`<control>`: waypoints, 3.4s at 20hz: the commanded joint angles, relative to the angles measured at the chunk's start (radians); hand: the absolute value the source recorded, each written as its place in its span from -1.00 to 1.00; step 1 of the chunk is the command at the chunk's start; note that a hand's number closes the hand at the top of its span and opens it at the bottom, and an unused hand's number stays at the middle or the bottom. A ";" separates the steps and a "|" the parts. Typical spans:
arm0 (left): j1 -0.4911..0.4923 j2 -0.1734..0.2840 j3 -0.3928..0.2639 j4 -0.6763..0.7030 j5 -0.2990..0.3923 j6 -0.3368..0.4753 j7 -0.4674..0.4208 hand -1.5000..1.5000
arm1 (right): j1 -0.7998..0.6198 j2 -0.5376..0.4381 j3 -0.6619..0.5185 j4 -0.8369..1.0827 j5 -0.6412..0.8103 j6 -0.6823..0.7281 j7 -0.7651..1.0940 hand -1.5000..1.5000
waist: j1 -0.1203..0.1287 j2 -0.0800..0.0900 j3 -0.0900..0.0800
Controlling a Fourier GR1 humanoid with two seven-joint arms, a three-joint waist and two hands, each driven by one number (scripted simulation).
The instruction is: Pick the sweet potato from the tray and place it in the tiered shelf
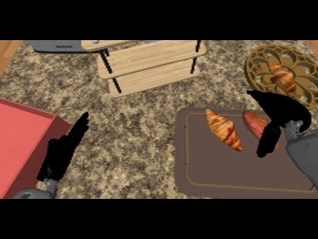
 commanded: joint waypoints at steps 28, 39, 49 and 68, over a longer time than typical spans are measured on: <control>0.015 -0.054 0.187 -0.005 -0.088 -0.178 0.017 0.00 | 0.030 0.149 -0.142 0.237 0.484 -0.006 -0.233 -1.00 | 0.003 0.001 0.000; 0.041 -0.146 0.142 -0.030 -0.181 -0.125 0.005 0.00 | 0.003 0.214 -0.155 0.433 0.558 -0.142 -0.440 1.00 | 0.005 0.002 0.000; 0.020 -0.101 0.218 -0.051 -0.160 -0.190 0.045 0.00 | 0.030 0.196 -0.203 0.305 0.635 -0.196 -0.423 1.00 | 0.001 0.001 0.000; 0.019 -0.121 0.209 -0.085 -0.173 -0.181 0.083 0.00 | -0.024 0.517 -0.178 -0.553 0.613 -0.092 0.028 1.00 | -0.005 -0.004 0.000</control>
